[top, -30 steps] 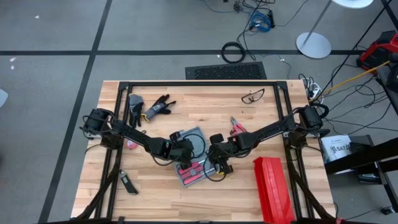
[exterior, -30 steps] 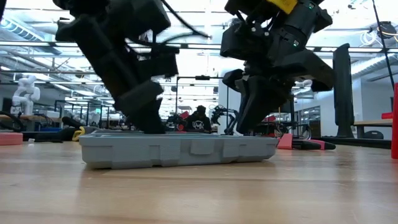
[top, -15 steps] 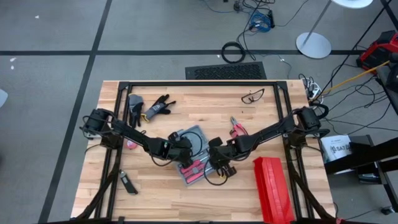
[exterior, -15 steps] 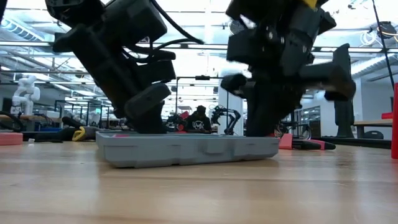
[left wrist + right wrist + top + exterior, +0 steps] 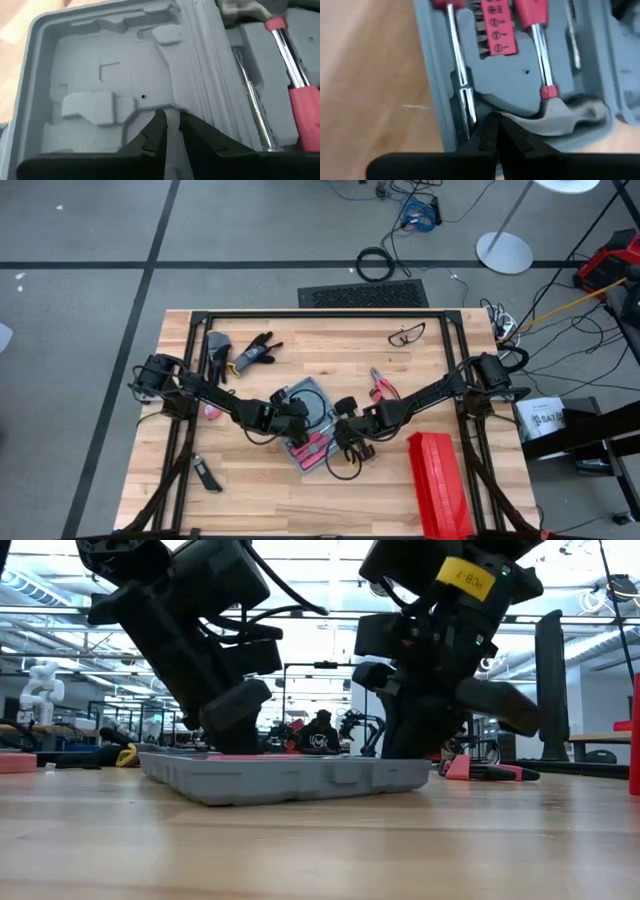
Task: Prefit tool cases
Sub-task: Remove the red hammer from the gray prefit tools case
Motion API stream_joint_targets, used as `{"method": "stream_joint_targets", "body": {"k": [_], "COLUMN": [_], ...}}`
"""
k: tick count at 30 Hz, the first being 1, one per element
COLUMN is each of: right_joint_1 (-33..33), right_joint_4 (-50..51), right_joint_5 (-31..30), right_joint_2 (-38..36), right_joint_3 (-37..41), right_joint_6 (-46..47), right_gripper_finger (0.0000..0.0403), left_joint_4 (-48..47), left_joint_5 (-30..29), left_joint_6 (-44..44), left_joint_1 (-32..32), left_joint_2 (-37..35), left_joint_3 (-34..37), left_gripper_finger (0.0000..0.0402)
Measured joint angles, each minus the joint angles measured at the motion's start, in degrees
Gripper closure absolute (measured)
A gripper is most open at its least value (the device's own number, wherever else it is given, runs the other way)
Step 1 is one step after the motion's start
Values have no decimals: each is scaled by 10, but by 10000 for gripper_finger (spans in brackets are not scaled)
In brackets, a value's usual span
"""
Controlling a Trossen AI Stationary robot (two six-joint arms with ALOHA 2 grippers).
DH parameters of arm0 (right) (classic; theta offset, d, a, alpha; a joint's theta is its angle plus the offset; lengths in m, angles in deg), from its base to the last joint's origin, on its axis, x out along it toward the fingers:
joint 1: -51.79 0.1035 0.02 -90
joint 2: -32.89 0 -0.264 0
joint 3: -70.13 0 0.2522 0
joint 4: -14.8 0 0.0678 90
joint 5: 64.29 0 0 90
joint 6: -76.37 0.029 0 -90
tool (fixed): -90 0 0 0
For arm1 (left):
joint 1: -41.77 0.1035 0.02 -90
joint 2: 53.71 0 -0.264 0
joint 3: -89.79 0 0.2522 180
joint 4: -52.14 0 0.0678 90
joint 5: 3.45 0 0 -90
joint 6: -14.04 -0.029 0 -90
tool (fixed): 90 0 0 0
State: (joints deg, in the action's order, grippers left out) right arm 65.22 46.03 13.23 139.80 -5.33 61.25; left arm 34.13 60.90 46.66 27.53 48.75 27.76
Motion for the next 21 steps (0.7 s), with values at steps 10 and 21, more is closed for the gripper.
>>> {"method": "stream_joint_targets", "body": {"k": [10, 21], "right_joint_1": [11, 16], "right_joint_4": [-12, -40], "right_joint_5": [-91, -226], "right_joint_2": [0, -5], "right_joint_3": [0, 0], "right_joint_6": [19, 11], "right_gripper_finger": [403, 403], "left_joint_4": [-16, -37], "left_joint_5": [0, 1], "left_joint_6": [-2, -5], "left_joint_1": [0, -1], "left_joint_2": [-1, -2], "left_joint_3": [0, 0], "left_gripper_finger": [344, 344]}}
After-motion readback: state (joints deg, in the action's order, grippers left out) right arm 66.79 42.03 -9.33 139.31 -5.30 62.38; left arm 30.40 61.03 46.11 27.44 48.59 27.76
